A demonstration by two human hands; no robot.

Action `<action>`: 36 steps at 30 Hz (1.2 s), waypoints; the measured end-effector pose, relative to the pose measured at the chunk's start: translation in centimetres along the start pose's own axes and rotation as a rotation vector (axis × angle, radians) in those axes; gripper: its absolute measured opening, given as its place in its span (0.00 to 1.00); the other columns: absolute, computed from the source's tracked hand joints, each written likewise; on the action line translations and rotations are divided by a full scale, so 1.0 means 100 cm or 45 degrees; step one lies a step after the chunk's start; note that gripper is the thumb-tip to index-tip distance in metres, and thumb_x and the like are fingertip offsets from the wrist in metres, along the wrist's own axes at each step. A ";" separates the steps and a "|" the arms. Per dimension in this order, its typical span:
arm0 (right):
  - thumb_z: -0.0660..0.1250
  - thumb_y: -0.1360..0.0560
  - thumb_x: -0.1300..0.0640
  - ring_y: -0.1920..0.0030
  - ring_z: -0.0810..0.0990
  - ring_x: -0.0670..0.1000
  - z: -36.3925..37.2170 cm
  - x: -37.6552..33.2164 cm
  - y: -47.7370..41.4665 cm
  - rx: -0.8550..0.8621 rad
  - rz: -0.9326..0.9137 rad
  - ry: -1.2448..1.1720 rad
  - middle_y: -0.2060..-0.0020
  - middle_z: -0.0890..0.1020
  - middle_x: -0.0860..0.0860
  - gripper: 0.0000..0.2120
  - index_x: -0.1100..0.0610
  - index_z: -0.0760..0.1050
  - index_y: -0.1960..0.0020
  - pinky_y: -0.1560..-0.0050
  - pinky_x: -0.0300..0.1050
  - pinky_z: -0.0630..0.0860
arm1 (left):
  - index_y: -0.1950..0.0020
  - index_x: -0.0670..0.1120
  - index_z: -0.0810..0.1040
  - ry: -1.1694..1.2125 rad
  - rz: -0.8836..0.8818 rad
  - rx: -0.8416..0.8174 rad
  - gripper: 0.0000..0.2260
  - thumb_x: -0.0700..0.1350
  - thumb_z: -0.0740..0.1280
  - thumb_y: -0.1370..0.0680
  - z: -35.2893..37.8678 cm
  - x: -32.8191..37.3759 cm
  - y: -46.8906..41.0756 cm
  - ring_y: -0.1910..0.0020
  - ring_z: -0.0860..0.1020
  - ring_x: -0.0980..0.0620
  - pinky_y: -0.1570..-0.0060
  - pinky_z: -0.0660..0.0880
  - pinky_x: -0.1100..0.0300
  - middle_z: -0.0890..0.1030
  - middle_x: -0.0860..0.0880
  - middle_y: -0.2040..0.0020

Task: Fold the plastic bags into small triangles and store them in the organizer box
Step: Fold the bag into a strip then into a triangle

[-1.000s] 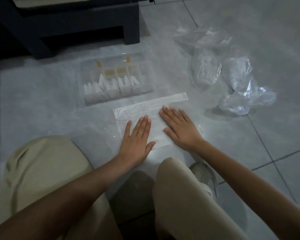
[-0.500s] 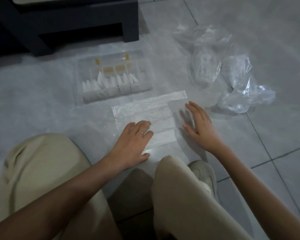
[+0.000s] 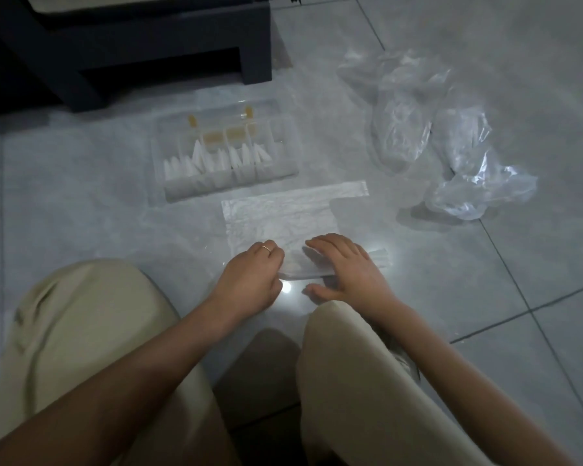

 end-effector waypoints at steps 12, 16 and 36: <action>0.61 0.29 0.61 0.52 0.82 0.57 -0.014 -0.004 -0.009 0.036 0.123 0.062 0.50 0.85 0.53 0.16 0.56 0.82 0.46 0.53 0.46 0.74 | 0.48 0.45 0.73 0.335 0.087 -0.231 0.10 0.46 0.67 0.27 -0.015 -0.011 0.002 0.42 0.73 0.48 0.45 0.71 0.55 0.74 0.47 0.38; 0.60 0.22 0.63 0.48 0.81 0.51 -0.029 0.003 -0.011 -0.181 0.223 -0.164 0.47 0.84 0.48 0.16 0.52 0.80 0.40 0.49 0.44 0.73 | 0.36 0.49 0.70 0.358 0.047 -0.320 0.24 0.47 0.73 0.30 -0.019 -0.017 0.003 0.40 0.71 0.54 0.42 0.69 0.60 0.69 0.54 0.35; 0.64 0.21 0.53 0.50 0.80 0.48 -0.041 0.014 -0.049 -0.329 0.195 -0.261 0.51 0.82 0.45 0.08 0.53 0.81 0.46 0.47 0.43 0.74 | 0.38 0.48 0.76 0.639 -0.273 -0.027 0.17 0.36 0.69 0.26 -0.022 -0.027 -0.009 0.43 0.77 0.53 0.43 0.72 0.62 0.80 0.52 0.43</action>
Point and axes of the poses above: each hand's wrist, its own y-axis away from the middle knuckle, its own z-axis out of the palm, x = y × z, the point moved 1 cm from there along -y, towards the middle knuckle
